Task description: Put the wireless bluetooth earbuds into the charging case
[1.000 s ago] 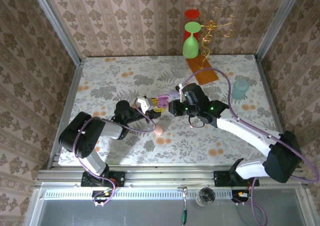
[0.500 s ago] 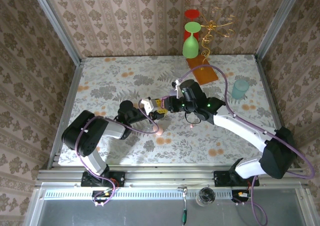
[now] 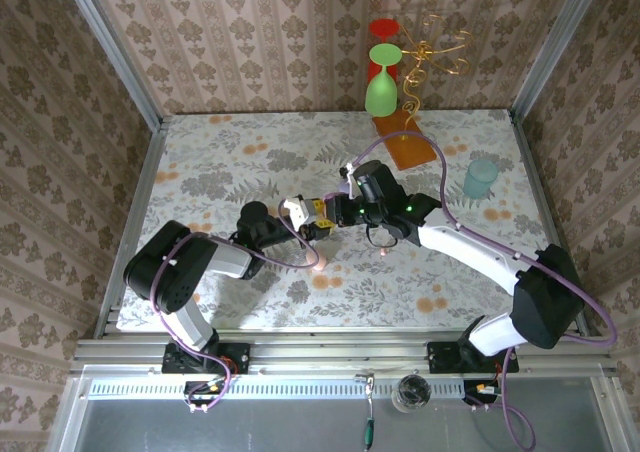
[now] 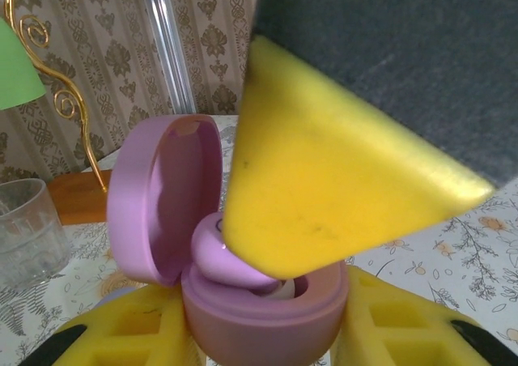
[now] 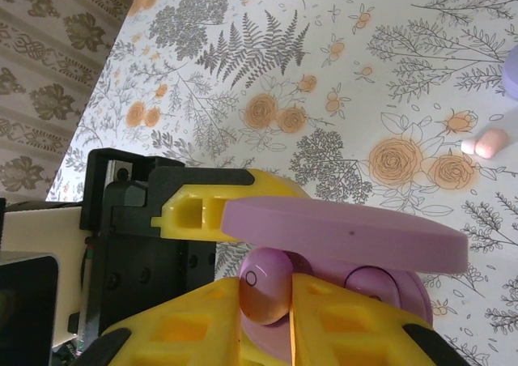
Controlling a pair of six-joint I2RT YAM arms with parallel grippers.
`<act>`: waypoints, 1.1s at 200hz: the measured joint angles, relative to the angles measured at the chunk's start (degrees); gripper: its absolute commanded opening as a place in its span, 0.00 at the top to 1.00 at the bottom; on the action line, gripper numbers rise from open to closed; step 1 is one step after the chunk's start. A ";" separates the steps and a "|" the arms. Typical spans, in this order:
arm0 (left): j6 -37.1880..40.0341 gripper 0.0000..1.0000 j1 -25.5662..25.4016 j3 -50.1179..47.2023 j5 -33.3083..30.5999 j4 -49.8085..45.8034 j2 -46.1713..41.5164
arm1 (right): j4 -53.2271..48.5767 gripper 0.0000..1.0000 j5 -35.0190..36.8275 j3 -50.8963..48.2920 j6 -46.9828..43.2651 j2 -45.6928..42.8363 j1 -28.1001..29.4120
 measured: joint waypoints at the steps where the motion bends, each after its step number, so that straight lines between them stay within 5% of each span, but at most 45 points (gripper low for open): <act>1: 0.00 0.70 0.00 0.00 -0.02 0.00 0.00 | 0.00 0.77 0.00 0.00 0.00 0.00 -0.02; 69: -0.04 0.70 0.04 0.37 -0.35 -0.22 0.00 | 0.13 0.57 0.20 0.11 -0.31 -0.24 -0.15; 148: 0.74 0.69 1.55 -0.13 0.42 0.20 -0.09 | -0.52 0.56 -0.46 0.48 -3.10 -7.85 -2.36; 220: 1.22 0.69 1.16 -0.50 2.29 0.24 -1.44 | -6.40 0.56 -6.47 11.39 -3.74 2.12 -6.34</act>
